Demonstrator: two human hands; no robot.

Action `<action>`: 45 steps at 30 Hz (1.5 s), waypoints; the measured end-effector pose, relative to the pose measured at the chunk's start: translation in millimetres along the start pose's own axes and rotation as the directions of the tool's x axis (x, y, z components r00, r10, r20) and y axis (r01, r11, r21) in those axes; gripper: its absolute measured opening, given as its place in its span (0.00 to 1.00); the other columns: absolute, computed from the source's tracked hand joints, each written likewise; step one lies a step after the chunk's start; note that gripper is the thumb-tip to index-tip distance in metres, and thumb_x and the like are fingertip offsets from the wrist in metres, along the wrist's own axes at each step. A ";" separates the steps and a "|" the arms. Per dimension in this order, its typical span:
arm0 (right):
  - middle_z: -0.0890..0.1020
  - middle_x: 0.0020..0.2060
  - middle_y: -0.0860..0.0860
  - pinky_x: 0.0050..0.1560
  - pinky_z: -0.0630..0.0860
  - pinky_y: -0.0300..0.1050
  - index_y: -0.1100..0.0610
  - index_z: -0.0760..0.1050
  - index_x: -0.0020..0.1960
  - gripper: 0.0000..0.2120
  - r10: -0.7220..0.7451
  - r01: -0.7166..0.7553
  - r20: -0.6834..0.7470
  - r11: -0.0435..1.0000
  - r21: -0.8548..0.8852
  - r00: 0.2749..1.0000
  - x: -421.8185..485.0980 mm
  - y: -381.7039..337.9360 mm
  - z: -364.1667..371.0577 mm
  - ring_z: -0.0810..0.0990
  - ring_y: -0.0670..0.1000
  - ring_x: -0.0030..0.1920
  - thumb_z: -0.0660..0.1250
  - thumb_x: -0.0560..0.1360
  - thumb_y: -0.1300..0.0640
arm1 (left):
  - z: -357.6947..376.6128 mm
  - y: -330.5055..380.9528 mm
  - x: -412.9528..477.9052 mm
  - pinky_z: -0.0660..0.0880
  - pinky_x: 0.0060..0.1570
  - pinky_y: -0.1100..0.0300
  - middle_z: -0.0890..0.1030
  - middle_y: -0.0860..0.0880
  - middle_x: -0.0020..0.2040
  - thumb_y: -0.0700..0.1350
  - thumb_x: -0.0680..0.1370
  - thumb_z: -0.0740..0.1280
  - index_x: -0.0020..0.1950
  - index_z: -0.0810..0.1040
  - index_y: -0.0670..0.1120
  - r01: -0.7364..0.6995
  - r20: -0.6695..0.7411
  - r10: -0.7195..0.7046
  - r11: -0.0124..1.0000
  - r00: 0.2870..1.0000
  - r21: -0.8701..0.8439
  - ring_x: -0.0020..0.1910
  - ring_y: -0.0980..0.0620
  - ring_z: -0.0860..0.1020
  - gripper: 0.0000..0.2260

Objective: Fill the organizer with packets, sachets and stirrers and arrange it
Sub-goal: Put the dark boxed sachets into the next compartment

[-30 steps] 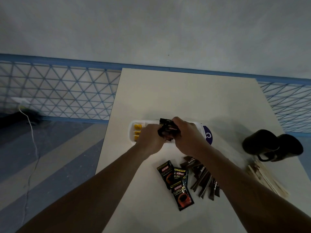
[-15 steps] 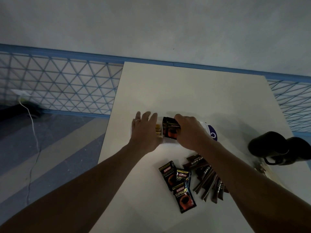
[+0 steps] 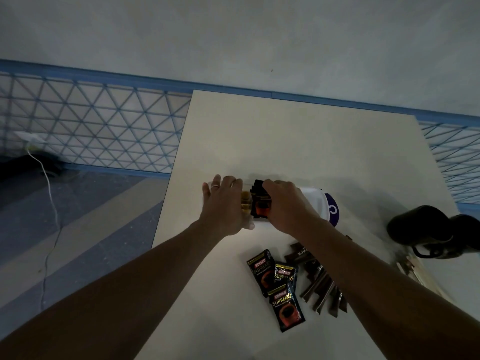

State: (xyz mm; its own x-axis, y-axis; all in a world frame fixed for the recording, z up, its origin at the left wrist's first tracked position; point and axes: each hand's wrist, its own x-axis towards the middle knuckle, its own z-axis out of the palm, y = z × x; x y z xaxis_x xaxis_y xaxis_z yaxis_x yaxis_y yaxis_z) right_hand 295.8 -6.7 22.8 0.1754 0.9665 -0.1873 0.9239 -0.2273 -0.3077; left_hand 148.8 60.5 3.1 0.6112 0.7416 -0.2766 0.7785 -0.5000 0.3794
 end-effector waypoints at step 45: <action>0.83 0.52 0.46 0.42 0.71 0.43 0.37 0.74 0.64 0.19 -0.088 0.090 0.029 0.994 -0.061 0.996 6.6 5.0 -7.4 0.82 0.54 0.49 0.70 0.75 0.47 | 0.9 -3.1 1.5 0.53 0.73 0.40 0.64 0.45 0.72 0.61 0.63 0.77 0.74 0.63 0.44 -0.015 -0.020 0.015 1.000 1.000 -0.019 0.74 0.41 0.58 0.46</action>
State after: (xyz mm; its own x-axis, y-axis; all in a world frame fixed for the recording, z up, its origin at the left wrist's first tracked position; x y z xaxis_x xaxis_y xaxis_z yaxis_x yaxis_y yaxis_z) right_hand 304.1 -0.5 26.9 0.0832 0.9789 -0.1867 0.9551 -0.1318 -0.2654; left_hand 147.4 62.8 0.7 0.6198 0.7430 -0.2527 0.7660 -0.5027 0.4007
